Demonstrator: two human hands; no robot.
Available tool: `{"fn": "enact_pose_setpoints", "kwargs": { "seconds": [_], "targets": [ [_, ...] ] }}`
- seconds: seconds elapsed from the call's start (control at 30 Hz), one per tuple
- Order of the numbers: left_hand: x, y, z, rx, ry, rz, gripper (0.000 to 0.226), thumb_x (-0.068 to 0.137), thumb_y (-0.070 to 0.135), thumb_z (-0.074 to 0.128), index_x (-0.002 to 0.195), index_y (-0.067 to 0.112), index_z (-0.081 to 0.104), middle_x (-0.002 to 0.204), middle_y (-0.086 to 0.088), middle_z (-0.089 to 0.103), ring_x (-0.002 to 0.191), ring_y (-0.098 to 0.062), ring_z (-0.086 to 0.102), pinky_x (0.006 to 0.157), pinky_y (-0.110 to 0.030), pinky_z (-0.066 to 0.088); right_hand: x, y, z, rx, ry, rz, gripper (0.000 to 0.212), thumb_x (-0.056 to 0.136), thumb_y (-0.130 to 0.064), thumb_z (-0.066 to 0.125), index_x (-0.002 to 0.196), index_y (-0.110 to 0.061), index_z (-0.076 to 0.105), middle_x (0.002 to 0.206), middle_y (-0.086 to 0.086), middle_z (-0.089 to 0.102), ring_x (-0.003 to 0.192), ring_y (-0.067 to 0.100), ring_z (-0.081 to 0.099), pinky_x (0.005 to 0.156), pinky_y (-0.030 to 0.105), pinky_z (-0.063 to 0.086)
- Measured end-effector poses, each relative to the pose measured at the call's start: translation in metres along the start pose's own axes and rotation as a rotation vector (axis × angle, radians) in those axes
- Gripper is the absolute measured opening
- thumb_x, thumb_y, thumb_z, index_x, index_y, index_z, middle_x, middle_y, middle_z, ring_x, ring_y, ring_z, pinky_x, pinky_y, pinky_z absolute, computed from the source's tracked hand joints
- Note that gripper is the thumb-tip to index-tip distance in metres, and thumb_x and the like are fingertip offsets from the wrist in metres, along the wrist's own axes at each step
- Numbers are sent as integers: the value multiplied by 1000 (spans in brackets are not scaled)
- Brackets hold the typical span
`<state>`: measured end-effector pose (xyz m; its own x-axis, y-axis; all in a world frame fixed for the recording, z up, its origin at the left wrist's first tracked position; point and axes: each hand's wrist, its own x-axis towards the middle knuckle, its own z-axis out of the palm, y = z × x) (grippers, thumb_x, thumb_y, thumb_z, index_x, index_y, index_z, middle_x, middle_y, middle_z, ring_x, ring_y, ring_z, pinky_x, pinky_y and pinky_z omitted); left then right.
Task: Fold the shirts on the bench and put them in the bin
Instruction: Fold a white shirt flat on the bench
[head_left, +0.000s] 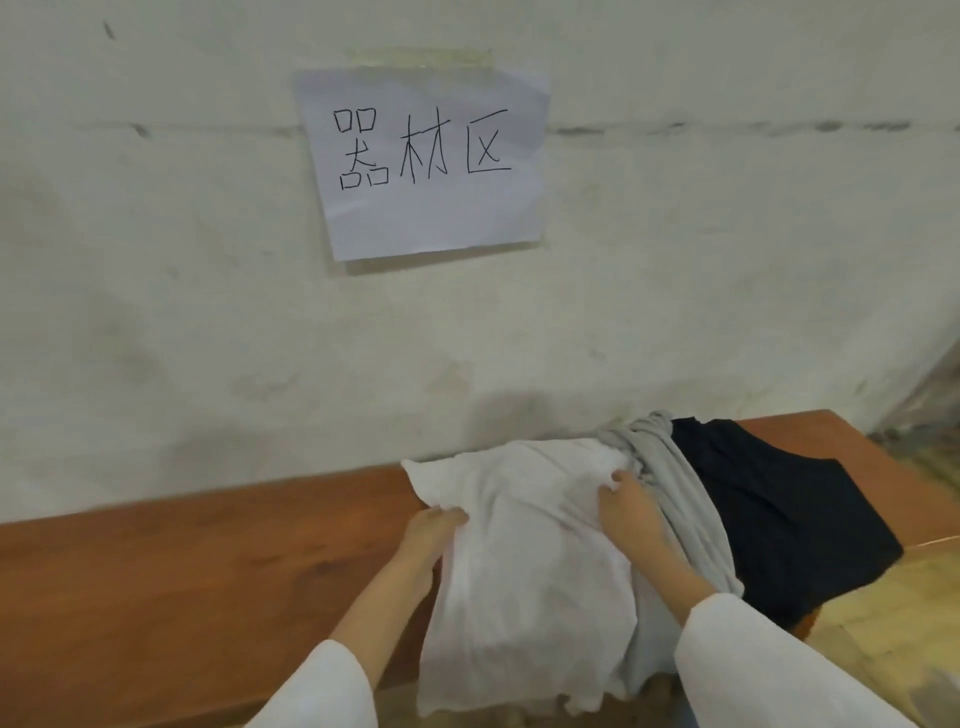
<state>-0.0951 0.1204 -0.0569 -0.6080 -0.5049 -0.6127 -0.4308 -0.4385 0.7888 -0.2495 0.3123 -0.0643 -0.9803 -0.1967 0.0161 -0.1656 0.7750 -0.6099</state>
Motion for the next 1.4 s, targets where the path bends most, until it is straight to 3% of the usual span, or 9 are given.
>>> {"fn": "enact_pose_setpoints", "kwargs": {
  "seconds": [0.1,0.2,0.37,0.77,0.93,1.07,1.17,1.27,1.4],
  "targets": [
    [11,-1,-10,-149,61,65,16,92,4,42,91,1,57,92,-17,58,83,-27,56,79,-35,41,7,27,-1,-15,59,9,12,92,-10,55,96,1,59,88,15,63,78,25,59,77,34,49],
    [18,-8,-39,126,317,198,13,96,9,40,96,5,53,84,-8,51,80,-25,50,75,-33,41,4,36,2,-44,22,17,28,99,-14,39,118,0,56,108,17,64,94,29,60,82,32,45],
    [20,-10,-101,371,525,308,30,99,12,38,120,-9,42,118,-28,52,108,-41,51,90,-44,41,5,37,0,-102,43,-4,31,98,-16,41,120,-3,58,114,15,63,101,31,60,90,42,48],
    [9,-16,-125,569,630,341,27,101,14,35,112,-10,42,104,-31,57,94,-44,57,76,-44,45,17,58,-37,-323,62,-95,40,89,-3,51,129,-10,54,123,15,48,101,32,51,85,38,47],
    [14,-23,-143,585,538,241,35,100,15,39,125,-9,42,117,-27,53,107,-42,53,83,-43,42,20,73,-71,-309,172,74,37,88,2,54,124,-6,56,123,19,45,108,39,43,85,47,47],
    [18,-25,-155,593,451,209,26,96,19,46,102,-5,55,99,-20,59,90,-36,56,76,-40,42,18,62,-73,-407,188,-82,42,81,3,61,121,-8,57,120,17,50,104,35,48,82,42,47],
    [17,-17,-155,626,350,189,24,85,21,58,68,7,50,69,-11,53,63,-24,48,62,-35,34,6,41,-48,-392,-68,-317,14,91,-12,53,99,-12,64,97,6,64,83,21,58,71,29,46],
    [15,-3,-146,440,317,183,23,75,29,63,68,9,53,67,-9,49,63,-20,45,61,-32,33,2,20,-25,-250,-249,-86,47,95,-43,48,68,-5,54,64,8,60,62,22,57,66,35,47],
    [11,19,-126,57,195,114,16,89,14,63,82,0,65,79,-11,62,61,-19,56,59,-27,40,12,-12,-14,127,-333,370,27,91,-30,59,91,-5,52,74,10,57,63,22,56,52,30,49]
  ]
}}
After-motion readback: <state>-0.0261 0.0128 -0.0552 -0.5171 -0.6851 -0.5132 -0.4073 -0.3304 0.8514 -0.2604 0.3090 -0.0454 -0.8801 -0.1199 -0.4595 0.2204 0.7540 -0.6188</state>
